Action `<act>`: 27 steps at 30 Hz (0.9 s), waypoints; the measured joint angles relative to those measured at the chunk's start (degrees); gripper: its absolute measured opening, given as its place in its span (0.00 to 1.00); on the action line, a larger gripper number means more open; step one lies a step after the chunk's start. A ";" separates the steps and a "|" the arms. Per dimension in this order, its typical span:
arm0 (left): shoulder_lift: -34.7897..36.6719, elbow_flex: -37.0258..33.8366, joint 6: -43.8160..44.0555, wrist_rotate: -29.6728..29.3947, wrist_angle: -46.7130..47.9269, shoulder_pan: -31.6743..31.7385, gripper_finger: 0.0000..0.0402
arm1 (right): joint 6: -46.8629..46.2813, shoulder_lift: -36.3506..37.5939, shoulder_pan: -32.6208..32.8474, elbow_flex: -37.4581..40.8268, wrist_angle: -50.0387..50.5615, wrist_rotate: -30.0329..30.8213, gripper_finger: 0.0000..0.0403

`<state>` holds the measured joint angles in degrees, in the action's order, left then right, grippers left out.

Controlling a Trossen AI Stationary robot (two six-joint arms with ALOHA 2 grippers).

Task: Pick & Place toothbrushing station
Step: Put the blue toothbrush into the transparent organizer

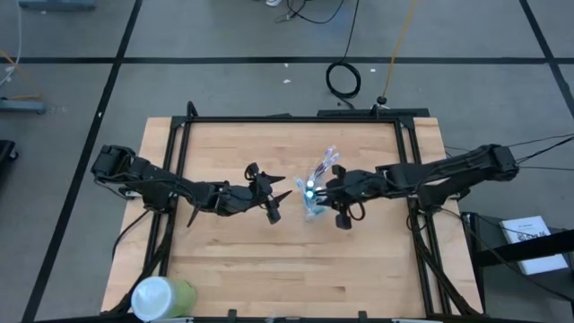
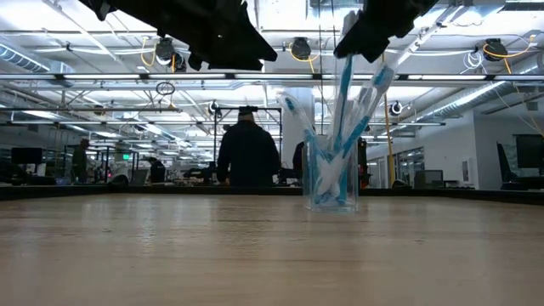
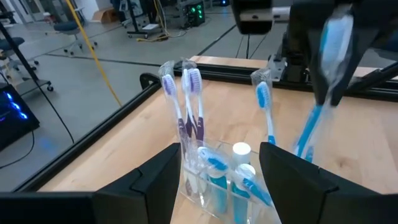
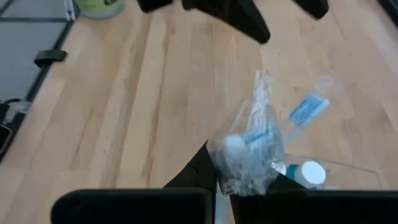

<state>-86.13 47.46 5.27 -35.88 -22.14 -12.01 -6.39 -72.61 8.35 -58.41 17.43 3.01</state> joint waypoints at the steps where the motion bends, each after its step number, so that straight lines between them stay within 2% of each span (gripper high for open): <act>1: 0.00 0.00 0.03 0.00 0.08 0.00 0.56 | -0.02 -0.57 -0.09 0.00 -0.04 -0.02 0.02; 17: 0.00 0.00 0.40 0.00 0.12 -0.06 0.56 | -3.64 -10.48 -0.07 -0.09 -2.47 -0.24 0.03; 27: 0.00 0.00 1.31 -0.02 1.02 -0.08 0.56 | -3.30 -8.79 -0.07 0.09 -1.96 -0.22 0.09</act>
<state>-86.13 47.46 6.57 -35.90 -21.12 -12.10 -9.69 -81.41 8.27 -58.33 15.47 2.79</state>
